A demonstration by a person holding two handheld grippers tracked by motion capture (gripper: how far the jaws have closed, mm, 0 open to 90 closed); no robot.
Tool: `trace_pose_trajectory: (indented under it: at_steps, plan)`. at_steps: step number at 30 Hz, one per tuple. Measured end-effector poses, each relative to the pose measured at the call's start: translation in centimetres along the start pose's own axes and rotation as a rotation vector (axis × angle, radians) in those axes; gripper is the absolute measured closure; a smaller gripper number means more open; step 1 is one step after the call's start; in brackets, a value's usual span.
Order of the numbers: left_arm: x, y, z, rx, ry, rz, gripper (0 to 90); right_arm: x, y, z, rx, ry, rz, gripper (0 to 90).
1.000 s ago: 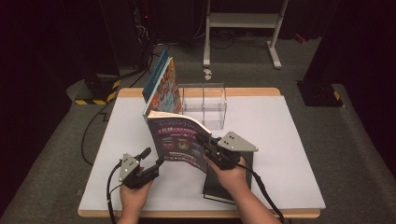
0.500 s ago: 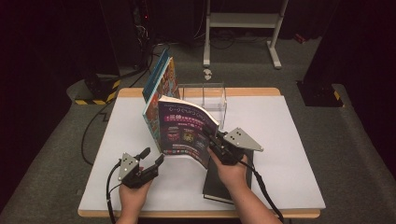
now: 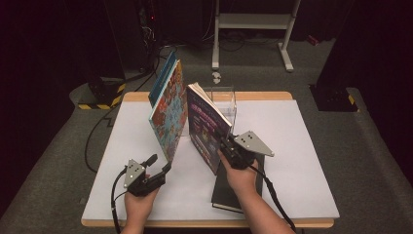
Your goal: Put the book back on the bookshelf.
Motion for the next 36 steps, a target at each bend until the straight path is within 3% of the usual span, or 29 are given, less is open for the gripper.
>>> trace_pose_trajectory:
  at_steps: [8, 11, 15, 22, 29, 36]
  plan:
    - [0.1, 0.1, -0.1, -0.006, -0.017, -0.007, 37.3, -0.4, -0.7, -1.1, 0.009, -0.018, 0.013, 82.9]
    - [0.1, 0.7, -0.2, -0.011, -0.036, -0.031, 37.1, -0.2, -0.9, -1.3, 0.014, -0.014, 0.026, 81.1]
    - [-0.1, 2.1, -0.2, -0.023, -0.046, -0.074, 35.4, 0.0, -1.1, -1.7, 0.008, -0.025, 0.047, 75.8]
    - [-0.6, 5.1, 0.7, 0.009, -0.046, -0.150, 29.6, 1.1, -1.4, -3.5, -0.005, -0.060, 0.076, 72.6]
    - [-1.4, 8.3, 1.3, 0.030, -0.047, -0.227, 25.6, 2.6, -1.6, -5.6, -0.023, -0.104, 0.115, 73.4]
    - [-3.0, 11.4, 1.0, 0.018, -0.076, -0.287, 22.8, 3.2, -1.8, -7.0, -0.032, -0.130, 0.141, 74.9]
Point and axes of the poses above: each handheld gripper's, and its own axes: x roughly backward along the jaws, z roughly out of its top, y roughly to its right, the point moved 5 cm from there along -x, roughly forward along the jaws, and after that the axes turned 10 degrees about x, right-handed, at the moved point
